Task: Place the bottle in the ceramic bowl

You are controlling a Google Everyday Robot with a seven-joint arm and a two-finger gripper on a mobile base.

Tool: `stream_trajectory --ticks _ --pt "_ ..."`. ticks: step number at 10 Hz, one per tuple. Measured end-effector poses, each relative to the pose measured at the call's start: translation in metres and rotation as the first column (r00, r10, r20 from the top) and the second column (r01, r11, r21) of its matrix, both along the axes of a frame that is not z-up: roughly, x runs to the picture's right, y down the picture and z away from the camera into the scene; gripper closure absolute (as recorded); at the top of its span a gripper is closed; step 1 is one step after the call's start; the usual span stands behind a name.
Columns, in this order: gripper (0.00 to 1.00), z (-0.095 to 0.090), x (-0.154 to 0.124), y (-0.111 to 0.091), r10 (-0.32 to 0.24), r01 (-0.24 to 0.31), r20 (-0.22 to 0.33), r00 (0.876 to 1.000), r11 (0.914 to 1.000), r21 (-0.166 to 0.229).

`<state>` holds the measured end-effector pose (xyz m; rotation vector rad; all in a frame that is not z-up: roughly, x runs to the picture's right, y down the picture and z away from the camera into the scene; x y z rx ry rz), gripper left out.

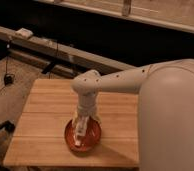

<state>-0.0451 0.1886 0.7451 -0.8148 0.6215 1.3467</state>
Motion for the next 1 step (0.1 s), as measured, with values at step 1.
stream_trajectory --ticks 1 --pt "0.20 -0.0001 -0.0001 -0.0001 0.000 0.000 0.000 1.000 1.0000 0.000"
